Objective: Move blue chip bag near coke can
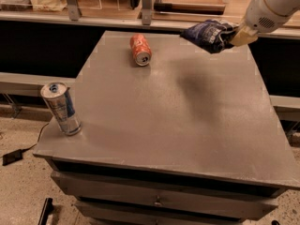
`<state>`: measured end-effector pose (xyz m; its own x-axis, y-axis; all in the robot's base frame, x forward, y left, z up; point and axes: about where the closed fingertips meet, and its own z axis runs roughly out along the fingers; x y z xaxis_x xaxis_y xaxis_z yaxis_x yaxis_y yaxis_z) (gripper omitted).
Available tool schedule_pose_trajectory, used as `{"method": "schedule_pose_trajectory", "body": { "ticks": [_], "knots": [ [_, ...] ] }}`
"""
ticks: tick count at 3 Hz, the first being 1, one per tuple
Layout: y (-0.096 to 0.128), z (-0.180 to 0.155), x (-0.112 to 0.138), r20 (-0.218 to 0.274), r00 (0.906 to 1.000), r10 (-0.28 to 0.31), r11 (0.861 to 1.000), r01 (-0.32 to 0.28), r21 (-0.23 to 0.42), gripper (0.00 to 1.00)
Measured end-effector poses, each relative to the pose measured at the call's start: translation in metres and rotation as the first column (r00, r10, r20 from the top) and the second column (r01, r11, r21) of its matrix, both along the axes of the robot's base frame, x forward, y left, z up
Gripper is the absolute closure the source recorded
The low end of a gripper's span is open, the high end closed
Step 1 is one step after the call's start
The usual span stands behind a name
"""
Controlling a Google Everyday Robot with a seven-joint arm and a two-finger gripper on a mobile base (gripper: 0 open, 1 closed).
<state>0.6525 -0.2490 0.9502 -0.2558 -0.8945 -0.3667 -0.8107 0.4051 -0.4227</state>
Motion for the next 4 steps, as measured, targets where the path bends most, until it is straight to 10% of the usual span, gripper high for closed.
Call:
{"method": "schedule_pose_trajectory", "body": {
  "ticks": [4],
  "knots": [
    [0.023,-0.032,0.073,0.039,0.9789,-0.201,0.979,0.200,0.030,1.00]
  ]
}}
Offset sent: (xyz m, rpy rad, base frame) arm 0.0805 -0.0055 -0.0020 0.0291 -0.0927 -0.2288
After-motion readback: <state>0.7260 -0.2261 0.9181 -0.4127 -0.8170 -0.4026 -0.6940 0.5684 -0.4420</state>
